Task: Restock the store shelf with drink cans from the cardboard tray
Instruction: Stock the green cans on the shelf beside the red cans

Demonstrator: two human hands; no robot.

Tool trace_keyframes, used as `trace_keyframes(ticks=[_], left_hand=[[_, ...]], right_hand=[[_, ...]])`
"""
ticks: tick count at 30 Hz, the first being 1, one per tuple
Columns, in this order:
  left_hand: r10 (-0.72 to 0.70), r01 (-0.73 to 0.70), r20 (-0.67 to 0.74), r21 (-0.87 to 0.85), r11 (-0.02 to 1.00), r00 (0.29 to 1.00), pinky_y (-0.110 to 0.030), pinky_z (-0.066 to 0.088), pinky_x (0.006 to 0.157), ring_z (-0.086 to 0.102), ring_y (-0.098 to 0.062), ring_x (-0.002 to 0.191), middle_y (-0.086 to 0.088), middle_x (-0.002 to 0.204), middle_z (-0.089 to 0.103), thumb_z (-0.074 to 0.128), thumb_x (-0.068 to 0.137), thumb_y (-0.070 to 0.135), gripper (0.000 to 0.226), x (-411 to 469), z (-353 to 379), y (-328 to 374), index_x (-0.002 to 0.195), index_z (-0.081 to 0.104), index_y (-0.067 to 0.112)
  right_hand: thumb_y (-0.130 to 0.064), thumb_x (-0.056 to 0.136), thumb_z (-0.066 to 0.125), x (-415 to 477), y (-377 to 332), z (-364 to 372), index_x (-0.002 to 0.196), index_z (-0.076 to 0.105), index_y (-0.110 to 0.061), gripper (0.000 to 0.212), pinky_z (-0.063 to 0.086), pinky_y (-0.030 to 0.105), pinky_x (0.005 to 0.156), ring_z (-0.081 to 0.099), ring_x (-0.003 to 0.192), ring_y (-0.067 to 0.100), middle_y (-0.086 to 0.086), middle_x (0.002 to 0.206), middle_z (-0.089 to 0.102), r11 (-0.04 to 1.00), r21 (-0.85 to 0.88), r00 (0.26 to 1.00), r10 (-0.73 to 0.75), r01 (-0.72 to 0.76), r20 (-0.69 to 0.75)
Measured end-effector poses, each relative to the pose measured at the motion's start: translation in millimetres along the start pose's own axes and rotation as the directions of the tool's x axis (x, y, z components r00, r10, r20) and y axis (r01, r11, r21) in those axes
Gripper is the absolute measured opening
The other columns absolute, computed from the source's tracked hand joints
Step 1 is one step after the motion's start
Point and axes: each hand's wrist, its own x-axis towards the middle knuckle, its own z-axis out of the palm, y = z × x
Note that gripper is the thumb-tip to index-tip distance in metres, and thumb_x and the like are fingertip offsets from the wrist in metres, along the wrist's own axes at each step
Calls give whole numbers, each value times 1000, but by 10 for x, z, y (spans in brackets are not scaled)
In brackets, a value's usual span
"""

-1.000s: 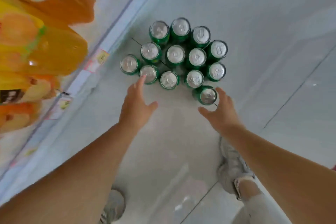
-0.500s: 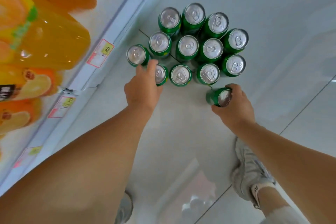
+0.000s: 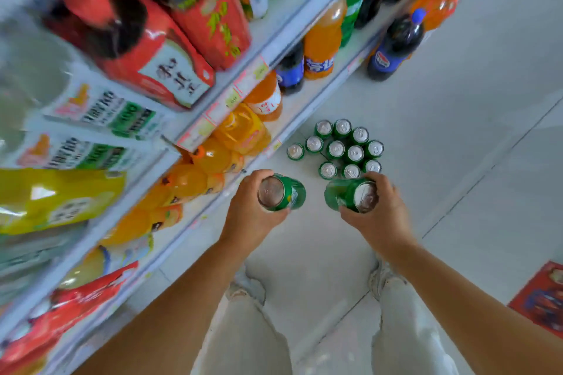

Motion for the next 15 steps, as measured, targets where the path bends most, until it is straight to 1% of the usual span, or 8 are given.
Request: trace_keyframes(ticks=[2, 3, 5, 7, 9, 11, 12, 15], left_hand=[[61, -63, -70, -30, 998, 996, -32, 49, 90, 54, -13, 106, 7, 115, 54, 88, 60, 24, 68, -305, -516, 471, 117, 52, 29], [88, -94, -107, -48, 994, 990, -30, 49, 90, 54, -11, 107, 7, 115, 53, 87, 59, 26, 67, -462, -775, 697, 117, 52, 29], [148, -164, -183, -72, 984, 972, -30, 49, 90, 54, -7, 108, 8, 115, 54, 83, 59, 28, 66, -786, -1273, 1121, 119, 54, 27], [200, -232, -273, -91, 968, 941, -30, 50, 89, 56, -7, 108, 14, 114, 54, 83, 60, 30, 65, -1118, -1723, 1491, 118, 53, 34], [236, -297, -364, -120, 947, 901, -26, 49, 88, 58, -7, 108, 19, 114, 53, 82, 61, 34, 64, -1465, -2124, 1810, 117, 52, 39], [243, -344, -436, -169, 924, 867, -20, 48, 90, 57, -3, 112, 22, 117, 52, 82, 63, 32, 64, -1796, -2481, 2066, 121, 53, 38], [240, -364, -468, -195, 911, 850, -19, 47, 92, 56, -3, 114, 21, 119, 54, 82, 65, 31, 65, -1946, -2639, 2171, 123, 53, 37], [215, -423, -581, -248, 872, 785, -20, 49, 93, 60, -4, 113, 16, 122, 60, 87, 65, 26, 73, -2310, -3079, 2405, 128, 50, 35]], right_hand=[[-25, 64, 85, -340, -572, -310, 120, 50, -30, 66, 39, 13, 71, 53, 92, 13, -11, 103, 50, 994, 49, 995, -99, 100, -13], [-24, 63, 85, -521, -850, -462, 119, 51, -31, 66, 41, 13, 73, 54, 93, 12, -16, 100, 50, 985, 76, 988, -154, 155, -19], [-26, 61, 85, -870, -1347, -742, 116, 50, -39, 66, 49, 27, 82, 58, 94, 10, -25, 99, 52, 957, 128, 966, -258, 259, -24], [-32, 59, 84, -1222, -1823, -997, 111, 47, -48, 66, 53, 38, 84, 61, 94, 10, -23, 101, 56, 926, 156, 937, -348, 345, -7], [-26, 61, 86, -1542, -2281, -1214, 111, 46, -46, 67, 54, 29, 81, 64, 91, 10, -14, 103, 62, 871, 221, 892, -452, 439, 8], [-13, 64, 87, -1829, -2735, -1391, 107, 45, -38, 65, 48, 12, 76, 63, 87, 0, -10, 102, 63, 800, 275, 832, -554, 534, -4], [-10, 64, 87, -1963, -2950, -1460, 105, 45, -35, 64, 46, 9, 75, 62, 87, -3, -9, 102, 62, 764, 288, 800, -600, 577, -10], [-16, 65, 86, -2342, -3555, -1593, 105, 43, -35, 62, 49, 18, 77, 62, 91, 1, -8, 102, 60, 666, 333, 704, -710, 667, 8]])
